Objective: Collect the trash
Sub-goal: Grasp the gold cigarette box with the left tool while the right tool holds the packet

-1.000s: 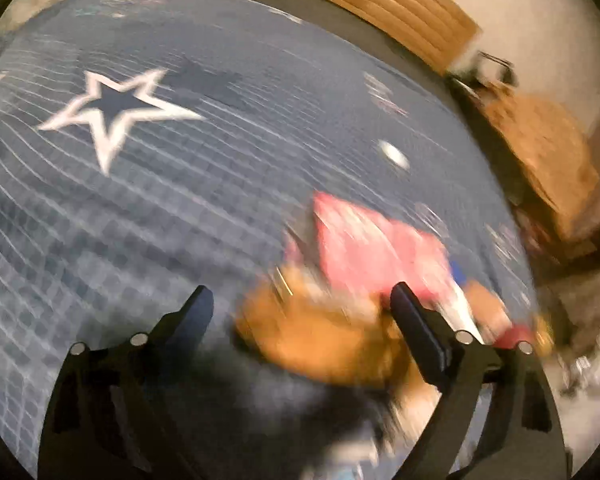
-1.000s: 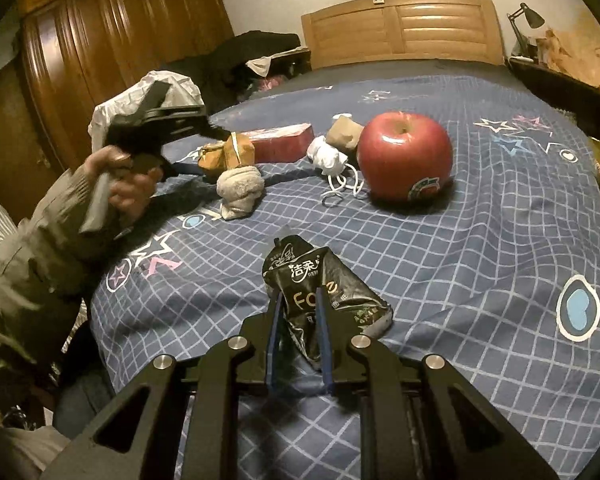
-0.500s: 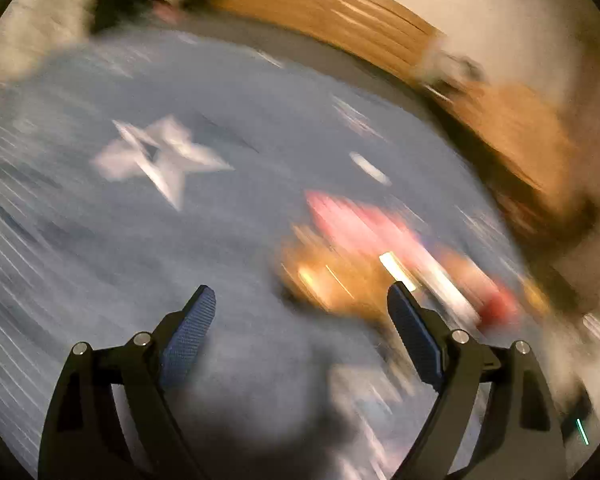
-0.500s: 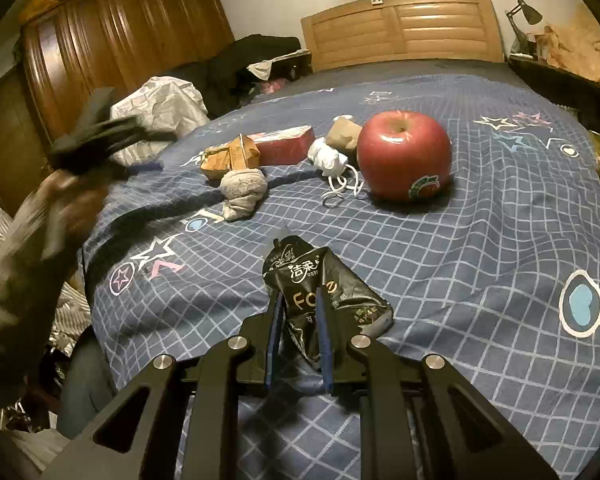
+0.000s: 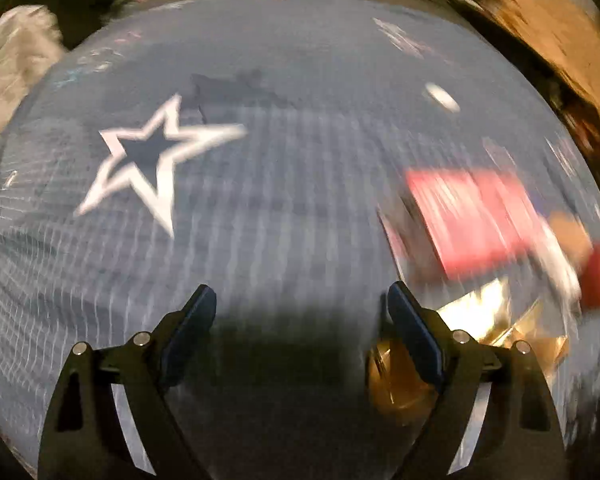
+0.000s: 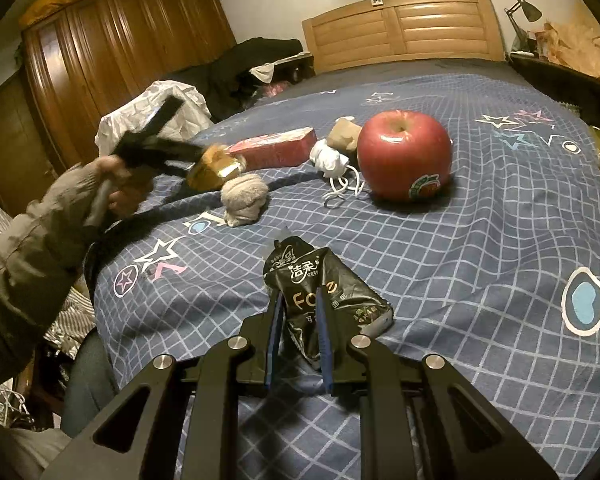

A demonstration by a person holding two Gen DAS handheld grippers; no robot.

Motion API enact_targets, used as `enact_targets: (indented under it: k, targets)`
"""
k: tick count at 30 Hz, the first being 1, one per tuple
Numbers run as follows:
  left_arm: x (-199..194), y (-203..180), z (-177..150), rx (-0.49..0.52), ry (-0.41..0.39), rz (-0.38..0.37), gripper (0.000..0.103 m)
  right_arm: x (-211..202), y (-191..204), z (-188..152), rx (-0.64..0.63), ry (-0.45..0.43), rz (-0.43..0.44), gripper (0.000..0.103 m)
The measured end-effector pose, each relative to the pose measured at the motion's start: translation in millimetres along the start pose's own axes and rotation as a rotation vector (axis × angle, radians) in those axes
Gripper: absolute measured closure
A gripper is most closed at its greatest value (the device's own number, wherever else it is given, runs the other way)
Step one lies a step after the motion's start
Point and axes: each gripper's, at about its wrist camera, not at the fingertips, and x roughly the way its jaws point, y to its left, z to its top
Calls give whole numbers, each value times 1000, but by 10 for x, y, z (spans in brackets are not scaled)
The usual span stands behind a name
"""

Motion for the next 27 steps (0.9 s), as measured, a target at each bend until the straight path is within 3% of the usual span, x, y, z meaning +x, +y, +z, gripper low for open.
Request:
enact_targets:
  k: [6,8,13,17,19,22,27]
  targets:
    - [-487,-275,-818,164,24,-106,18,-17,-11,-4,7,-3,10,85]
    - [-705,-302,-1014,206,-17,-95,18,-17,-10,-2,8,-3,9,85]
    - [-1028,-289,-1158,273,-108,-79,18,-18,-16,-4,8,-2,9,85]
    - [-1157,-597,-1170,377,-152,-158,18,-10,-9,0,6,-2,4,85]
    - [-1113,-822,-1245,460,-165,-156,18,-4,5,0,4,-1,1,85]
    - [-929,-1018,-1327,531,-123,-142,18,-3,10,0,4,-1,1,85]
    - [-545,-1073,-1293,530,-74,-120,39,-1,0,2,11,-3,12,84]
